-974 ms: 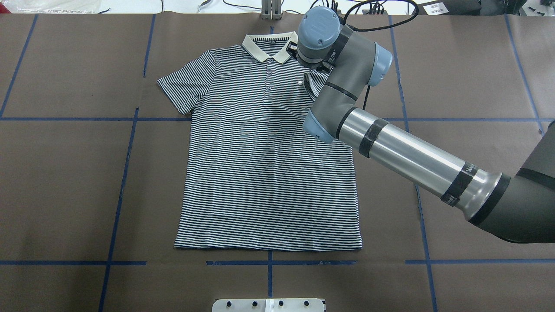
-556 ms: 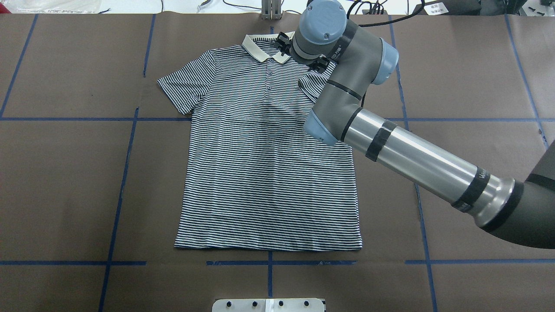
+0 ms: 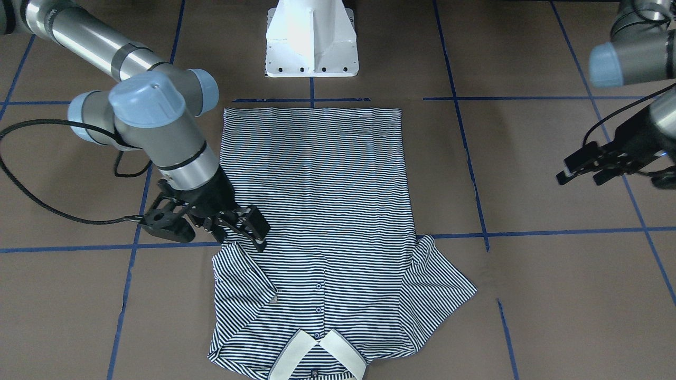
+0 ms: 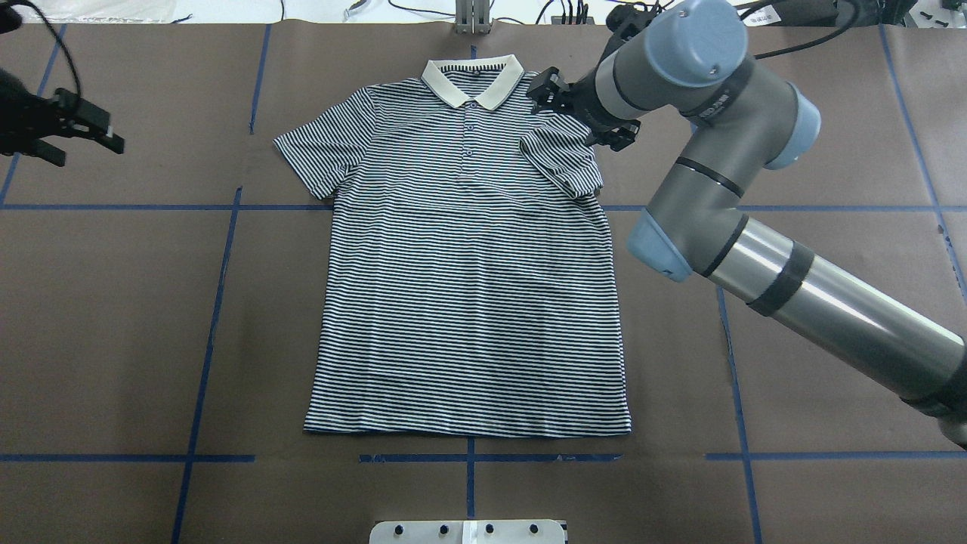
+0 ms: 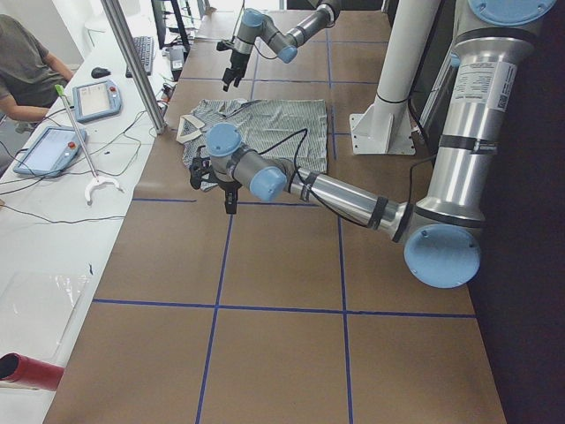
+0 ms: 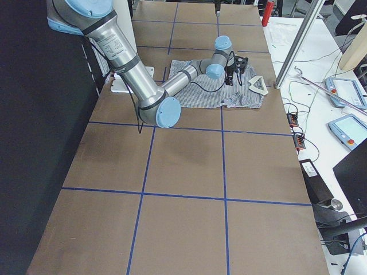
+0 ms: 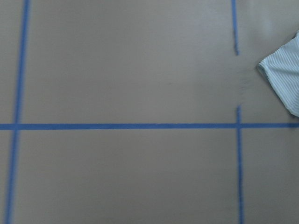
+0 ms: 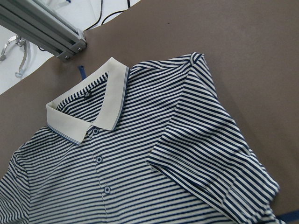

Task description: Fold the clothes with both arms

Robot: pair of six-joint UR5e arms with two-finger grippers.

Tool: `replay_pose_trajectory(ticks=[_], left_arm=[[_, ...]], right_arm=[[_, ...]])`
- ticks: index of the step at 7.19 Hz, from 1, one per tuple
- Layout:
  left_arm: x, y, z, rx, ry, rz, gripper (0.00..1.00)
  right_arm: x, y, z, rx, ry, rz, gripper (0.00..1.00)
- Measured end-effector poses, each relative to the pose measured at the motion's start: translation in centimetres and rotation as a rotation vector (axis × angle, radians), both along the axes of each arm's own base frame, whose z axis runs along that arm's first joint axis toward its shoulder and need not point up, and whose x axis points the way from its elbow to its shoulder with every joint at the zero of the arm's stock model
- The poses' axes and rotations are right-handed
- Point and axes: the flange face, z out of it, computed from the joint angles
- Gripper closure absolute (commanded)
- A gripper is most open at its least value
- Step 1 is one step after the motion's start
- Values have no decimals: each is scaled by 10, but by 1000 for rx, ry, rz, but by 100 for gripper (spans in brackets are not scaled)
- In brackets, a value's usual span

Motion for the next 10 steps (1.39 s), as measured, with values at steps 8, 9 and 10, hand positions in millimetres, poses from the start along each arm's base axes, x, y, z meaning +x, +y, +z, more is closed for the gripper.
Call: replay_pose_trajectory(ticks=[8, 9, 10], left_arm=[[203, -109, -6, 46, -111, -175, 30], [207, -109, 0, 48, -125, -180, 34], [212, -108, 5, 50, -139, -184, 36]], right_arm=[[83, 53, 49, -34, -37, -41, 0], [83, 53, 49, -34, -36, -41, 0], [83, 53, 49, -34, -36, -40, 0]])
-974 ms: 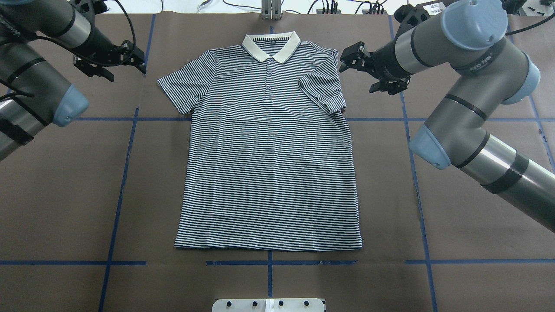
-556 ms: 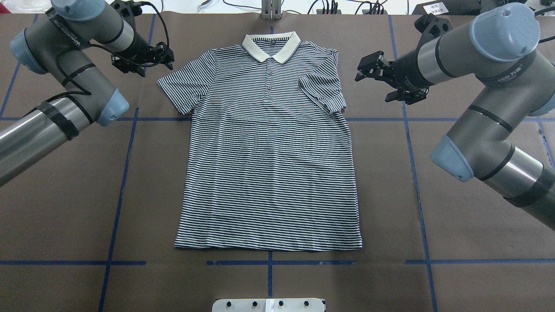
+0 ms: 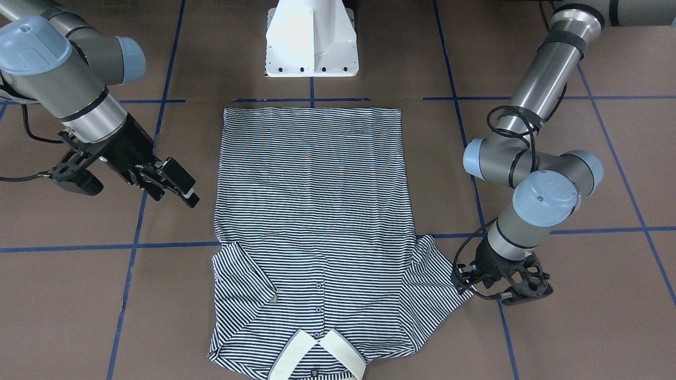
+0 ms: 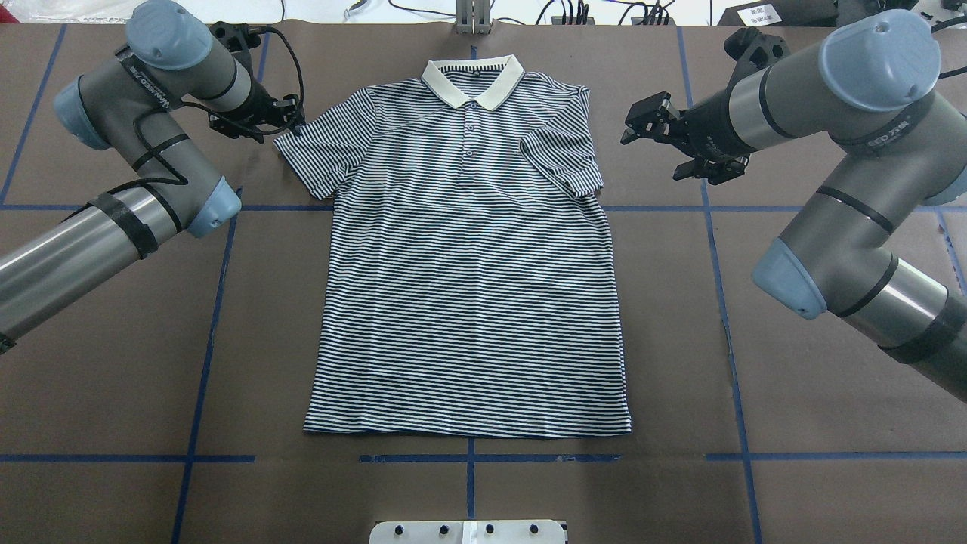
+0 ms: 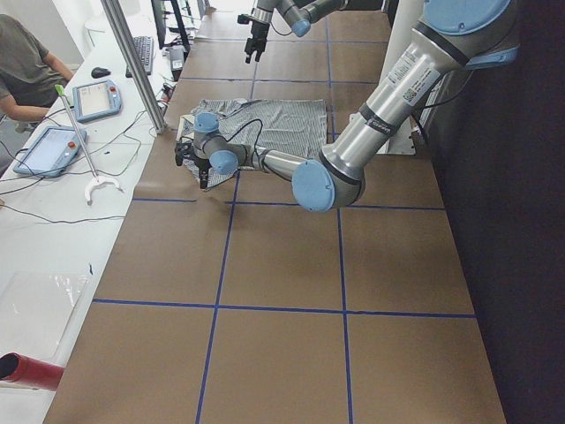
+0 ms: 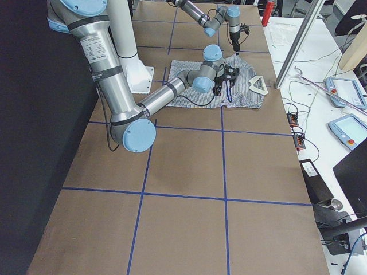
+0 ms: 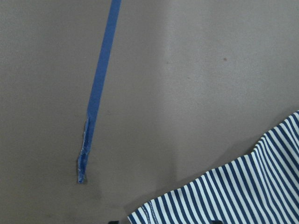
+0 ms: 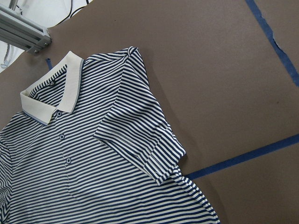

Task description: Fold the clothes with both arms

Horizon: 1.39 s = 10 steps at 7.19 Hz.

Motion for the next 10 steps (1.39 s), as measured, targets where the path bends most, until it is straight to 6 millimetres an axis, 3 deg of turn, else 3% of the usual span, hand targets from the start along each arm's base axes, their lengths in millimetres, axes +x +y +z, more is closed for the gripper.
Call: replay_pose_trajectory(ticks=[2, 8, 10], left_arm=[[5, 2, 4, 5, -16, -7, 49], [7, 3, 8, 3, -22, -5, 58], [8, 4, 10, 2, -24, -2, 69]], right_arm=[[-1, 0, -1, 1, -1, 0, 0], [-1, -1, -4, 6, -4, 1, 0], [0, 0, -5, 6, -5, 1, 0]])
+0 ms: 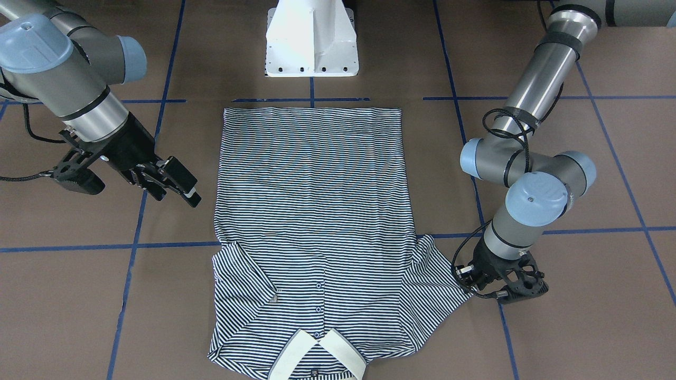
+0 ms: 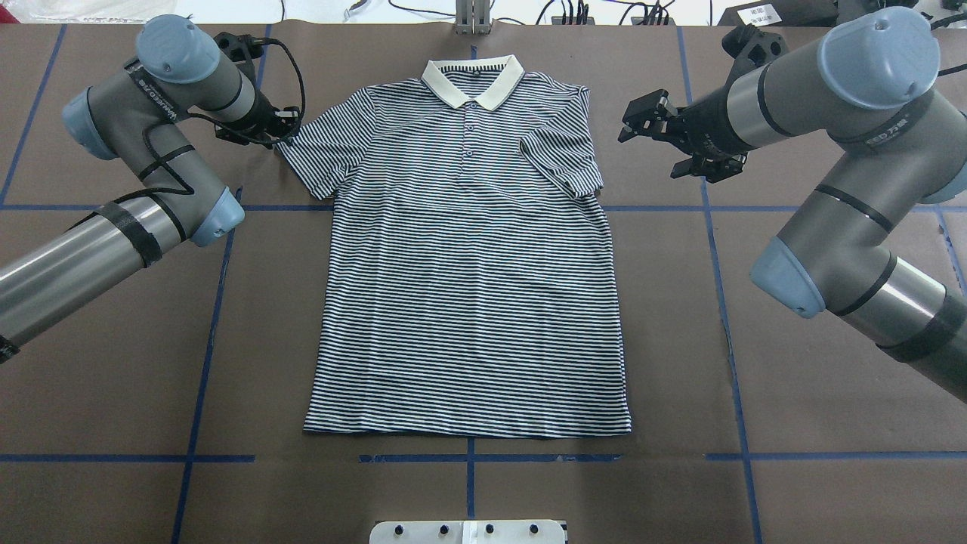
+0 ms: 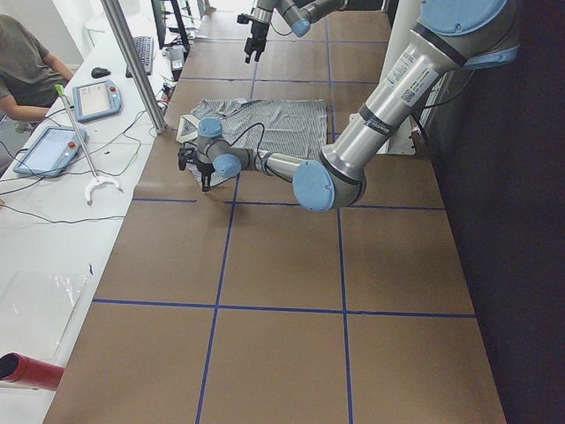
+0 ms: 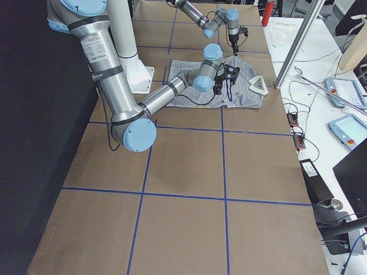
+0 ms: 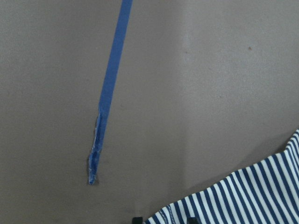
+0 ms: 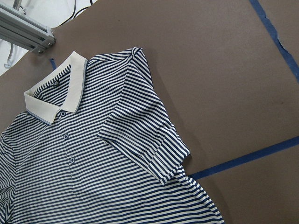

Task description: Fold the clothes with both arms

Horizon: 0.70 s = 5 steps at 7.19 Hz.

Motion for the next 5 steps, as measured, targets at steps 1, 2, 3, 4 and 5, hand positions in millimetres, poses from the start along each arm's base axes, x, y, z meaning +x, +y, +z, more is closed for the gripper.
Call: replay_pose_trajectory(ticks=[1, 2, 3, 4, 5], left_arm=[[0, 0, 1, -1, -1, 1, 88], [1, 0, 1, -2, -1, 1, 100], [1, 0, 1, -2, -1, 1, 100], [1, 0, -2, 2, 1, 2, 100], [1, -1, -12, 13, 11, 2, 100]], right_arm=[[0, 0, 0, 0, 0, 0, 0], [0, 0, 0, 0, 0, 0, 0], [0, 0, 0, 0, 0, 0, 0], [0, 0, 1, -2, 2, 0, 0], [0, 0, 2, -3, 2, -1, 0]])
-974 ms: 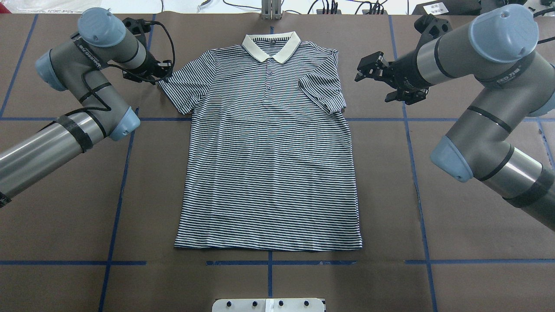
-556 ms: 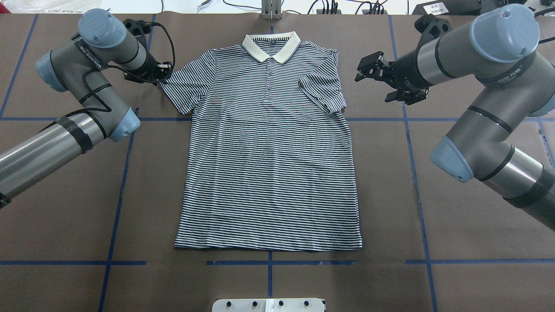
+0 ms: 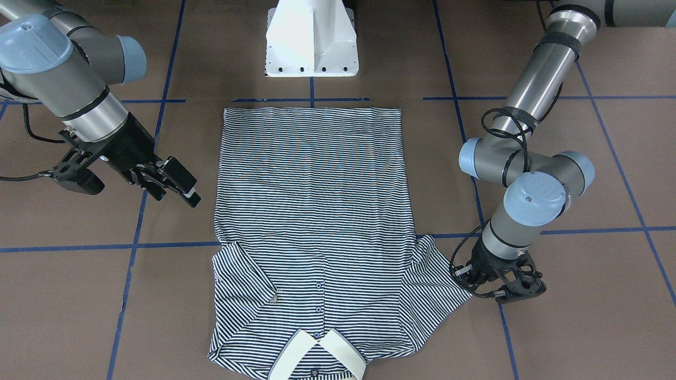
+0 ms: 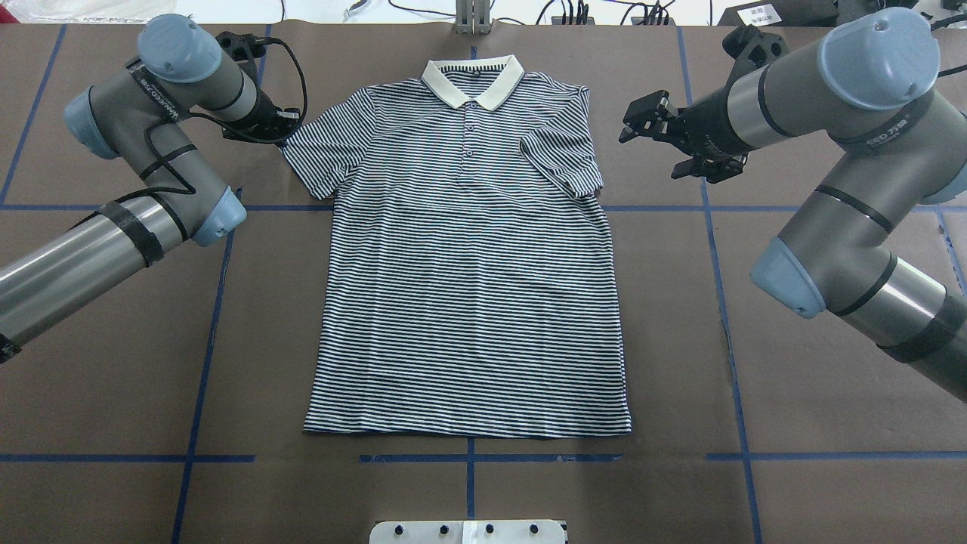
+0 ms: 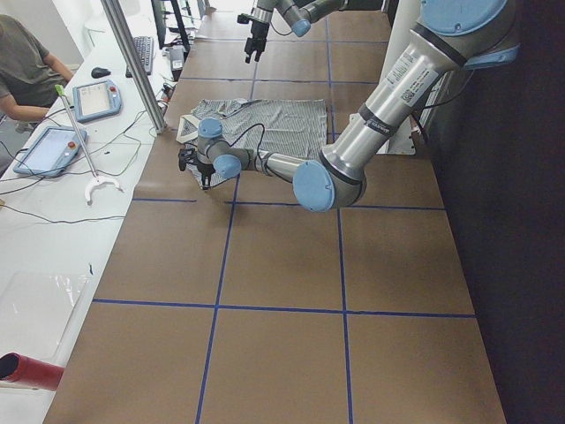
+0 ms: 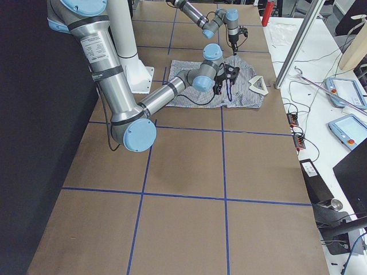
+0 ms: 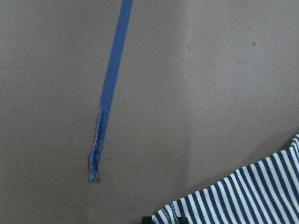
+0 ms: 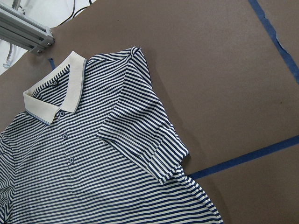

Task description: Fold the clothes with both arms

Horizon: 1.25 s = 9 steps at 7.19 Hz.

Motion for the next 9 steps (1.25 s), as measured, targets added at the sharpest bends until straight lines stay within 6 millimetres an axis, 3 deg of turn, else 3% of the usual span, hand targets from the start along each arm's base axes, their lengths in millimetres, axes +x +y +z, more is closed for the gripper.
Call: replay_pose_trajectory(ticks=[1, 3, 5, 7, 9], left_arm=[[0, -2, -21, 17, 20, 0, 100], [7, -8, -83, 23, 87, -35, 100], [32, -4, -137, -11, 152, -68, 100], [67, 1, -161, -60, 176, -80, 100], [85, 4, -161, -75, 168, -89, 100]], right_arm=[[0, 0, 1, -1, 1, -1, 0], [0, 0, 1, -2, 0, -1, 0], [1, 0, 3, -6, 2, -2, 0], [1, 0, 6, -10, 5, -2, 0], [1, 0, 7, -10, 6, -2, 0]])
